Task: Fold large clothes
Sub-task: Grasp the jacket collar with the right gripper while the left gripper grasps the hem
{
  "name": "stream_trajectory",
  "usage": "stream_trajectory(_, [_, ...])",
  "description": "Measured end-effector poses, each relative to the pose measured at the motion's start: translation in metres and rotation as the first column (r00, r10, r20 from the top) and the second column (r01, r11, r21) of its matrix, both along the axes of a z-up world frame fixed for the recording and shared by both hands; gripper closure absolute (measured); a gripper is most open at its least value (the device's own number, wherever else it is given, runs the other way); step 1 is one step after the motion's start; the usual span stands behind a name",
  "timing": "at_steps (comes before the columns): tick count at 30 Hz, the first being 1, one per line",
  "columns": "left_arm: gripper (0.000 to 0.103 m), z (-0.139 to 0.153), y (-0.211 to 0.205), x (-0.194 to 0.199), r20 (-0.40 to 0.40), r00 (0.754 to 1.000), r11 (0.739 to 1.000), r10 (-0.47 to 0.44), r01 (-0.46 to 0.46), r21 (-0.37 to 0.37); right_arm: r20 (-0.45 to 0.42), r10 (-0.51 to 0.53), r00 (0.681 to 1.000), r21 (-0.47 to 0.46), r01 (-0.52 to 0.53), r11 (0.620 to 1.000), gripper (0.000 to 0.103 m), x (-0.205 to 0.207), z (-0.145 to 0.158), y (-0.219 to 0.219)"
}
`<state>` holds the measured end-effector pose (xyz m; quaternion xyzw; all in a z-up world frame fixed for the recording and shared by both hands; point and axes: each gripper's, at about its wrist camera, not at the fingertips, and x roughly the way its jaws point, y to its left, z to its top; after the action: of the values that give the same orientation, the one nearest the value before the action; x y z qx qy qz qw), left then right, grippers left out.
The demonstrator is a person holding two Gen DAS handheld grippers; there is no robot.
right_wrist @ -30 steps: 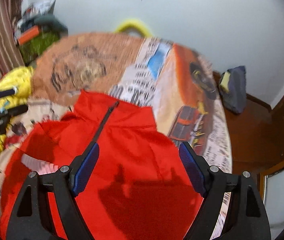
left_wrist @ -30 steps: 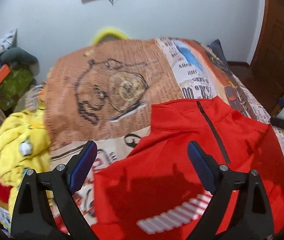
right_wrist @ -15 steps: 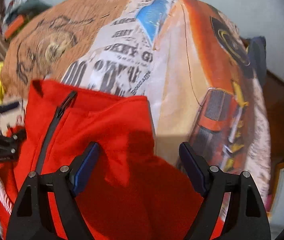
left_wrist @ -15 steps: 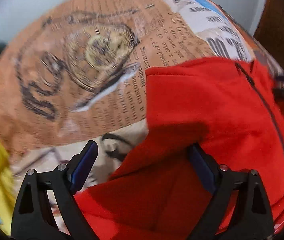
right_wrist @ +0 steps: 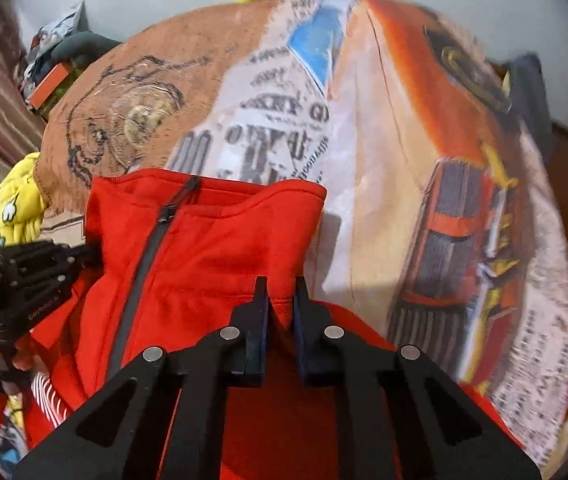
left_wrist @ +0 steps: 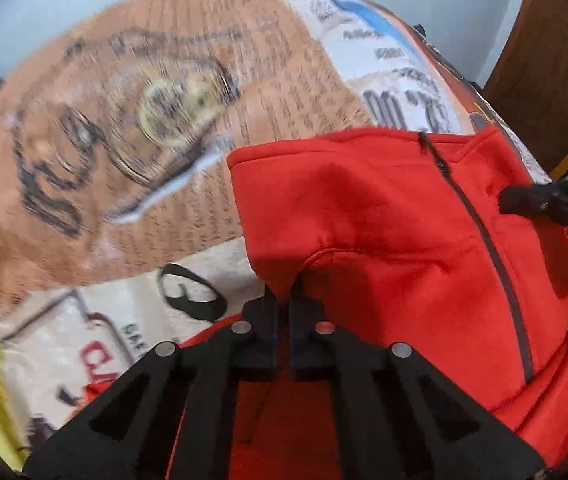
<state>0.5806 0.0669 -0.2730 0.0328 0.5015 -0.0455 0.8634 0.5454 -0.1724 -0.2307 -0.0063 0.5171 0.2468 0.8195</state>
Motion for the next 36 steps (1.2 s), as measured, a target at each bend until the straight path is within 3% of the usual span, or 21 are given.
stream_trajectory(5, [0.101, 0.053, 0.007, -0.035, 0.070, 0.998, 1.000, 0.006, -0.005, -0.020, 0.066, 0.000, 0.998, 0.074, -0.005, 0.997, 0.094, -0.023, 0.045, -0.016])
stream_trajectory(10, [0.101, 0.107, 0.003, -0.088, 0.124, 0.992, 0.999, -0.022, 0.025, -0.023, 0.157, 0.045, 0.987, 0.092, -0.060, 0.994, 0.094, -0.077, 0.100, -0.020])
stream_trajectory(13, [0.101, 0.124, -0.003, -0.121, 0.149, 0.988, 0.999, -0.044, 0.045, -0.003, 0.173, 0.057, 0.983, 0.108, -0.076, 0.991, 0.094, -0.111, 0.121, -0.023])
stream_trajectory(17, [0.101, 0.134, -0.016, -0.170, 0.168, 0.984, 0.998, -0.066, 0.065, 0.013, 0.182, 0.077, 0.980, 0.100, -0.096, 0.990, 0.094, -0.150, 0.123, -0.015])
stream_trajectory(22, [0.101, 0.116, -0.023, -0.215, 0.139, 0.988, 0.997, -0.068, 0.065, 0.028, 0.138, 0.086, 0.987, 0.092, -0.099, 0.991, 0.094, -0.194, 0.104, -0.020])
stream_trajectory(28, [0.101, 0.068, -0.030, -0.252, 0.077, 0.993, 0.992, -0.086, 0.078, 0.096, 0.077, 0.109, 0.991, 0.057, -0.113, 0.992, 0.094, -0.235, 0.069, -0.025])
stream_trajectory(36, [0.098, 0.011, -0.026, -0.291, -0.026, 0.998, 0.995, -0.059, 0.061, 0.074, -0.003, 0.121, 0.993, 0.014, -0.121, 0.993, 0.094, -0.269, 0.025, -0.030])
